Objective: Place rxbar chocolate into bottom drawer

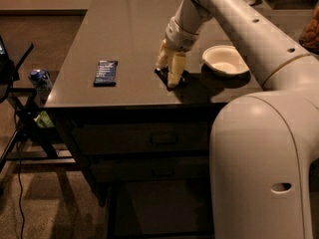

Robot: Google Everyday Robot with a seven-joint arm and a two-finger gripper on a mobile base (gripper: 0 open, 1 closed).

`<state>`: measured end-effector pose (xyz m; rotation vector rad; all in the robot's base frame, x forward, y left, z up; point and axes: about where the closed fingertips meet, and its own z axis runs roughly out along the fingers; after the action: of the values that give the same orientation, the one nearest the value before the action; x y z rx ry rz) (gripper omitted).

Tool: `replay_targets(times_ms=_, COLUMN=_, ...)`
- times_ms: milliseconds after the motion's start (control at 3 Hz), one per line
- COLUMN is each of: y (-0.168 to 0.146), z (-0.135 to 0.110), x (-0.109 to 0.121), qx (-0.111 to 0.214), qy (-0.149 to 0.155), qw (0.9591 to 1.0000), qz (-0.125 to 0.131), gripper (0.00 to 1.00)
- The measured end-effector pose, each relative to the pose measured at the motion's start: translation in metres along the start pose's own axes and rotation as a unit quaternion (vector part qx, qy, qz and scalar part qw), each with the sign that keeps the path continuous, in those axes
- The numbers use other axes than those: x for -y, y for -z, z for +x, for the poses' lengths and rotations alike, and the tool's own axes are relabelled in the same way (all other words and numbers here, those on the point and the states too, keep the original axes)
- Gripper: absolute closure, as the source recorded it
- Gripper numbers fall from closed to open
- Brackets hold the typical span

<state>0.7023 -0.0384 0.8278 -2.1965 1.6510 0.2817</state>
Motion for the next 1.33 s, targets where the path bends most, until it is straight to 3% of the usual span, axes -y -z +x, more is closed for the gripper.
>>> replay_targets(times_ms=1000, y=0.009, z=-0.004, x=0.002, qx=0.000, qy=0.000, qw=1.0000, qz=0.000, gripper=1.00)
replay_targets(times_ms=1333, y=0.036, z=-0.036, x=-0.045, qx=-0.015, qy=-0.003, qw=0.9996, qz=0.025, gripper=1.00)
